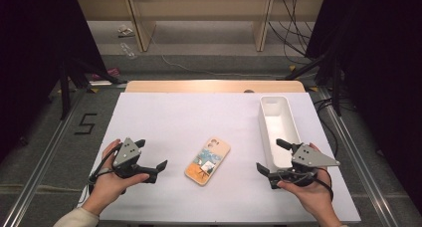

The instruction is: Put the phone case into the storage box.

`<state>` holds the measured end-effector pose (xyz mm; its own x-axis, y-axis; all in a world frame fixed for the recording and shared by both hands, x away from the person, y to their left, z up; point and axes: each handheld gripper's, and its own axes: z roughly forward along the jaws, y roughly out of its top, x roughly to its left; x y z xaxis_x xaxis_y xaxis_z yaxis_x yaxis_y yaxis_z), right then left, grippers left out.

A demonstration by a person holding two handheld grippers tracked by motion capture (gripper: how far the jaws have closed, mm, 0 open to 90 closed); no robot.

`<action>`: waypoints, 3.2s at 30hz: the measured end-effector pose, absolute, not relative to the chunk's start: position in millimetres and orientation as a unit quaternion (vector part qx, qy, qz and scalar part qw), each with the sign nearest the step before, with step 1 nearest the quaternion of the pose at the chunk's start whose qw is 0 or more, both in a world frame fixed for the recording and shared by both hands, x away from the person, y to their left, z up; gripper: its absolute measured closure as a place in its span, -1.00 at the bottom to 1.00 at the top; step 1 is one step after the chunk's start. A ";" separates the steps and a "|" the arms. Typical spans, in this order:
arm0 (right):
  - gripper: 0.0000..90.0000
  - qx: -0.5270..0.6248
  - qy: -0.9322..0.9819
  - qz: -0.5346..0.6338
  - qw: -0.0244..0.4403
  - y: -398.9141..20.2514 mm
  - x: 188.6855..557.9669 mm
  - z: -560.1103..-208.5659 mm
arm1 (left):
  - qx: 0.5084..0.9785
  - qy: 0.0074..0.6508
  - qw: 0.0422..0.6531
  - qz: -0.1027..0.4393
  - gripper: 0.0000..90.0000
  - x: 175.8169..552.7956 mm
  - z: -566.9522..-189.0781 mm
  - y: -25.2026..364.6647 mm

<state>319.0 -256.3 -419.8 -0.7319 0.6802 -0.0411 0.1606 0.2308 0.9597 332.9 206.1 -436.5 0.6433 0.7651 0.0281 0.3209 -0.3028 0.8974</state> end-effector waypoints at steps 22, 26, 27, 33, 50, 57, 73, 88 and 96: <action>-0.84 0.283 0.741 0.558 0.243 -253.9 317.3 -417.7 | 0.772 0.352 0.475 0.235 -1.00 331.8 -436.7 205.7; -0.73 0.282 0.739 0.559 0.247 -252.3 316.8 -417.3 | 0.772 0.352 0.475 0.235 -1.00 331.8 -436.7 205.7; -0.71 0.283 0.739 0.559 0.247 -252.1 316.8 -417.4 | 0.771 0.352 0.475 0.235 -1.00 331.7 -436.7 205.6; -0.63 0.281 0.740 0.560 0.246 -250.1 316.3 -417.0 | 0.773 0.351 0.474 0.233 -1.00 331.5 -437.1 205.0; 0.45 0.234 0.776 0.547 0.209 -221.0 315.4 -420.8 | 0.782 0.352 0.466 0.219 -1.00 331.0 -436.6 192.7; 0.41 0.237 0.770 0.553 0.214 -221.0 315.8 -420.0 | 0.792 0.343 0.463 0.201 -1.00 332.1 -435.6 172.2; -0.66 0.289 0.736 0.569 0.226 -231.6 319.7 -418.2 | 0.840 0.331 0.403 0.147 -1.00 349.1 -448.7 104.3; -0.68 0.296 0.732 0.569 0.232 -233.0 319.5 -417.5 | 0.865 0.348 0.340 0.119 -1.00 365.8 -468.5 65.9; -0.68 0.297 0.731 0.569 0.233 -233.4 319.4 -417.5 | 0.869 0.362 0.320 0.107 -0.98 373.6 -473.3 57.0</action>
<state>319.4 -233.4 -417.5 -0.7147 0.6995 -0.0032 0.1689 0.1770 0.9696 373.6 57.0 -473.3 0.7149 0.6978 -0.0447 0.5605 -0.5337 0.6332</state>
